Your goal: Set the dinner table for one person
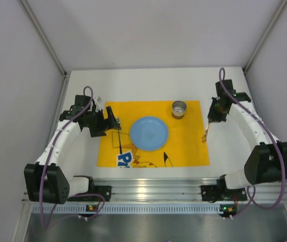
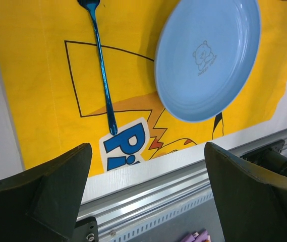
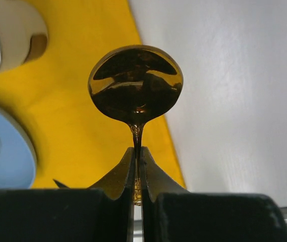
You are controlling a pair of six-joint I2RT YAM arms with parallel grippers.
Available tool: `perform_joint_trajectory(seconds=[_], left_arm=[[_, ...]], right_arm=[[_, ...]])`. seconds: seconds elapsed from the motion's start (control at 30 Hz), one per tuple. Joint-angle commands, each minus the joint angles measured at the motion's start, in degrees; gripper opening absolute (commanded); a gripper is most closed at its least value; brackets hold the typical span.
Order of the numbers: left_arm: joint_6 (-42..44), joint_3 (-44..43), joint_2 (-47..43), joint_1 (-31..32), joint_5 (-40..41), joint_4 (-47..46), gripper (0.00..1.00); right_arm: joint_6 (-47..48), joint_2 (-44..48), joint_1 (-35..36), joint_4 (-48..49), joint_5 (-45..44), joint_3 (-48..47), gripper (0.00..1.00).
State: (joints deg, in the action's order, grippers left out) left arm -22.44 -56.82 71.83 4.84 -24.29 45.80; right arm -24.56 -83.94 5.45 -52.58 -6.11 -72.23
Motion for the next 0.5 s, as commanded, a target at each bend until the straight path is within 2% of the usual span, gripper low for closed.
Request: perform_joint_trajectory(seconds=[0.0, 0.2, 0.47], left_arm=[[-2.3, -3.4, -2.7, 0.3, 0.8, 1.0, 0.98], [-4.4, -6.3, -5.7, 1.2, 2.2, 2.9, 0.98], [-6.7, -6.3, -12.9, 1.3, 3.8, 7.9, 0.98]], right_arm=[[-5.4, 2.5, 3.1, 3.1, 9.6, 8.0, 0.0], [-6.9, -0.2, 9.0, 12.1, 14.6, 14.5, 0.0], [-4.5, -9.3, 13.3, 15.8, 14.0, 10.2, 0.0]])
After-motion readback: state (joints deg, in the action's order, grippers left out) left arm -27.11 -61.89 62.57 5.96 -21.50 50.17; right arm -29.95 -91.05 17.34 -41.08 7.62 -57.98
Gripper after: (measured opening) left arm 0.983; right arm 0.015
